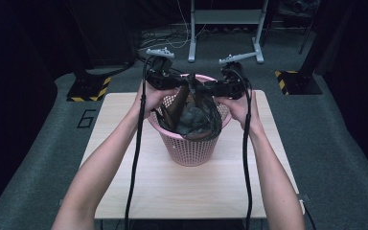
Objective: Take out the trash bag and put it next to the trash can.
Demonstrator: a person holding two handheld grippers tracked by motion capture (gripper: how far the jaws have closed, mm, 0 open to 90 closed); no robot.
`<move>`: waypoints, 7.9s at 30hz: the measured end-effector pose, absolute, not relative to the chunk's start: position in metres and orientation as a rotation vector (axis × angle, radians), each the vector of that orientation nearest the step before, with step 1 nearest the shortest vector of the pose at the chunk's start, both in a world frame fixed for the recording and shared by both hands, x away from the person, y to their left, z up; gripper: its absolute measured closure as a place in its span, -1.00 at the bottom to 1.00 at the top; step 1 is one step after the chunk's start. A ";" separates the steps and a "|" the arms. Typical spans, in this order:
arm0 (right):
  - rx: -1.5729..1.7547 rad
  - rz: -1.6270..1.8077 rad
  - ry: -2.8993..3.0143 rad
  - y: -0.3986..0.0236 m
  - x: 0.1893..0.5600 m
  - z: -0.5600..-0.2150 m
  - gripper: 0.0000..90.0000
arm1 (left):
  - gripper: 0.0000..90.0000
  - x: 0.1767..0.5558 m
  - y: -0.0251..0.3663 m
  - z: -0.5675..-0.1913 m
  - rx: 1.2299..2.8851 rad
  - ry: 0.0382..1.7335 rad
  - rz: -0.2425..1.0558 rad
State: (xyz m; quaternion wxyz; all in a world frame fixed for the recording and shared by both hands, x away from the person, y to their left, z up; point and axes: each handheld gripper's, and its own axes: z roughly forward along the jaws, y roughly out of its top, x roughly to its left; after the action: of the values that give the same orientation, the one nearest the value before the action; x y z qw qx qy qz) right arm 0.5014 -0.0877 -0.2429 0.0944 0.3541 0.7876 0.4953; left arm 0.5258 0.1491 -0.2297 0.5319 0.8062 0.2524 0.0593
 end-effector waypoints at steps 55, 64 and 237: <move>1.327 1.339 2.070 -0.079 0.518 -0.256 1.00 | -0.65 0.515 0.181 -0.234 2.090 0.682 0.134; 1.316 1.482 2.025 -0.050 0.511 -0.229 1.00 | -0.66 0.505 0.134 -0.247 2.121 0.700 0.335; 1.634 0.966 1.952 -0.214 0.430 -0.524 -0.83 | 0.82 0.518 0.375 -0.337 1.640 1.219 0.290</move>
State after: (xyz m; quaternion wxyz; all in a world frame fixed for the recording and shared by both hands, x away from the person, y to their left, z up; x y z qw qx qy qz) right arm 0.4297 -0.2137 -0.5240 0.2080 0.5870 0.7013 0.3469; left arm 0.5181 0.3745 -0.3370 0.5132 0.6819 0.5070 0.1207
